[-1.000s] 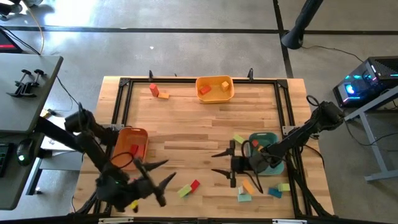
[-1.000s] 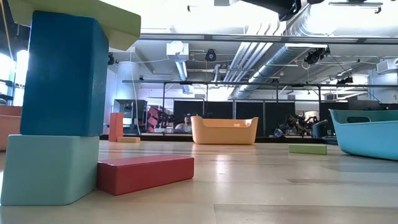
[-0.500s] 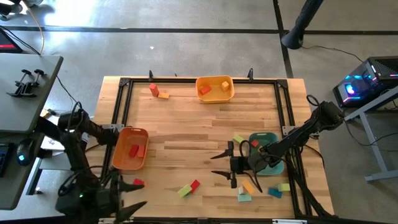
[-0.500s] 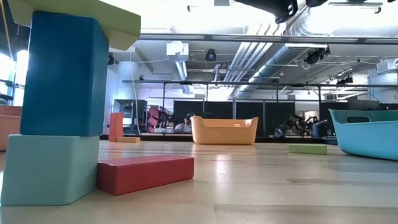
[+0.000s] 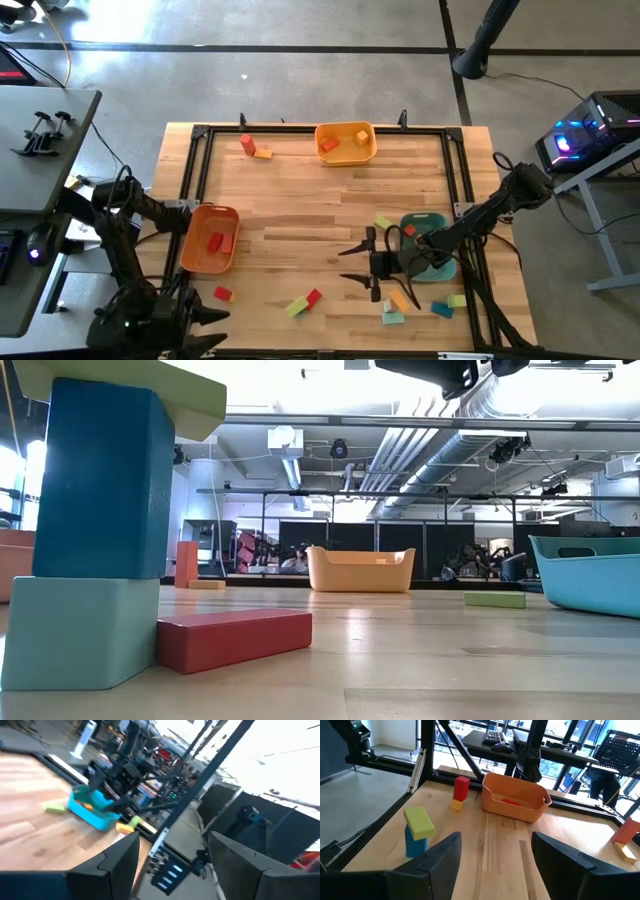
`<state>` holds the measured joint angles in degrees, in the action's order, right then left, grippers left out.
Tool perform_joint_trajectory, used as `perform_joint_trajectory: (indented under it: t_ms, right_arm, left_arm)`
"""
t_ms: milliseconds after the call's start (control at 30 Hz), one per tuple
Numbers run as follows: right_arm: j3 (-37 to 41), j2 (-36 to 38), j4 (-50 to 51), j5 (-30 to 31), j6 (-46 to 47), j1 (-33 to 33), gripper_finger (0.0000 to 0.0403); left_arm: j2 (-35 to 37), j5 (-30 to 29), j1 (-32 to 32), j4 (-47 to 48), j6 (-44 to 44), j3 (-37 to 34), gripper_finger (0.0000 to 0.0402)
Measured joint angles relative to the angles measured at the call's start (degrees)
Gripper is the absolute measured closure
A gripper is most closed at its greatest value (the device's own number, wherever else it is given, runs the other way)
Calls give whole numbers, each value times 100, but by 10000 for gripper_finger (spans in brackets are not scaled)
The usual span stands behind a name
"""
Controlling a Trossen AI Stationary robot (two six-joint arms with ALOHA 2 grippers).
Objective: Sort blocks by size
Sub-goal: Put the green medium block into the orange bin
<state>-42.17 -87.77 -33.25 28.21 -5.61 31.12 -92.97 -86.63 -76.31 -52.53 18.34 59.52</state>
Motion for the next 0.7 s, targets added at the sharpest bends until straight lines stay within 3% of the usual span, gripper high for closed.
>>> perform_joint_trajectory:
  t_ms: [167,333,533,700]
  right_arm:
    - [0,0,-2,0,0,-78,164]
    - [0,0,-1,-101,17,-152,164]
    - [0,0,-37,-226,20,-200,164]
    - [0,0,40,-230,63,-200,164]
  left_arm:
    - [0,549,124,752,1226,-188,180]
    - [-2,1668,586,2231,2981,-238,180]
    - [240,4082,1404,4162,4913,-237,181]
    - [289,6098,2095,5560,6030,-236,197]
